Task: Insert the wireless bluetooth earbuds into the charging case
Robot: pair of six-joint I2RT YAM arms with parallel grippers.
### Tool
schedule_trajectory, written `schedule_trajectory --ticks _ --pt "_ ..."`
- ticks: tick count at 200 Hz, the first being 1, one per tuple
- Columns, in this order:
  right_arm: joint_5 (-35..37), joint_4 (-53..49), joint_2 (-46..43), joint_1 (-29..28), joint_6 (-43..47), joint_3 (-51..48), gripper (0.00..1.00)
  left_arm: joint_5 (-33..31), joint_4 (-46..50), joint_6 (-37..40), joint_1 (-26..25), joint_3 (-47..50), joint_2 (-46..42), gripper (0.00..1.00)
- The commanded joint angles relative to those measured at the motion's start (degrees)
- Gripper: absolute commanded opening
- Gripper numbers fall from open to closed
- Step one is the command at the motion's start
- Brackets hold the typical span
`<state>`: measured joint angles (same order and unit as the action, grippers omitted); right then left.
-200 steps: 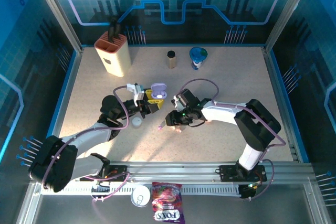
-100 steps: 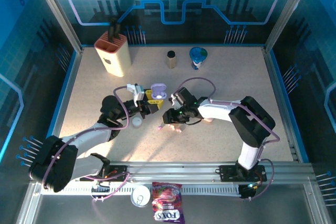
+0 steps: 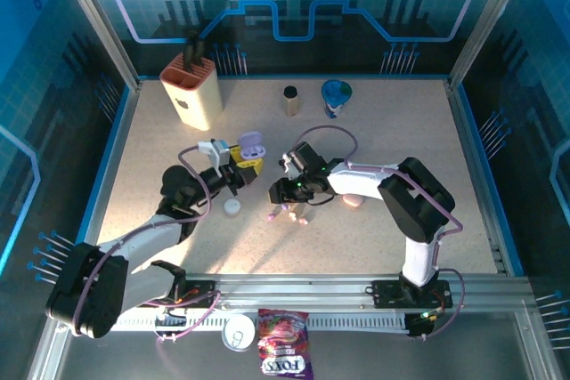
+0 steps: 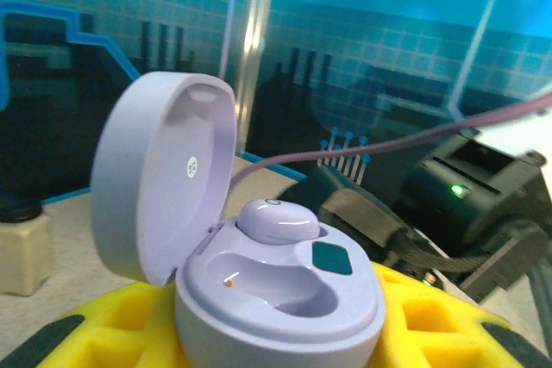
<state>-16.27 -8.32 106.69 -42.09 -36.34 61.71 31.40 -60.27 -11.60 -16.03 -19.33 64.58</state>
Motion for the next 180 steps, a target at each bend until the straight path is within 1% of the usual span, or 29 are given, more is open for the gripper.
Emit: schedule_trajectory --ticks 1,23,45,55,79,116,144,180 --pt "6.8 -5.57 -3.68 -1.3 2.71 -0.17 0.46 -4.62 -1.47 -2.7 2.47 1.07 -1.47 0.32" --pt "13.69 -11.15 -5.46 -3.16 4.45 1.08 0.46 -7.97 -3.52 -4.92 5.24 1.94 -1.14 0.33" --pt "19.82 -14.53 -6.42 -5.52 5.84 1.98 0.46 -9.59 -4.24 -6.68 7.95 2.03 -0.54 0.32" --pt "23.82 -16.5 -6.33 -7.04 6.93 2.95 0.46 -10.94 -4.07 -7.18 8.7 2.02 -0.58 0.31" --pt "31.79 -21.7 -4.63 -10.45 7.94 6.42 0.46 -15.89 -2.38 -7.74 9.73 2.0 -0.87 0.31" --pt "41.53 -28.97 -0.05 -15.53 8.43 12.62 0.45 -20.57 -0.39 -8.77 11.7 2.37 -1.86 0.31" --pt "45.68 -33.77 3.18 -17.61 8.74 16.23 0.45 -21.9 2.19 -9.06 12.73 1.94 -3.02 0.32" --pt "45.29 -35.69 6.22 -18.55 9.28 19.2 0.44 -21.46 2.7 -8.94 13.39 2.3 -3.96 0.32"
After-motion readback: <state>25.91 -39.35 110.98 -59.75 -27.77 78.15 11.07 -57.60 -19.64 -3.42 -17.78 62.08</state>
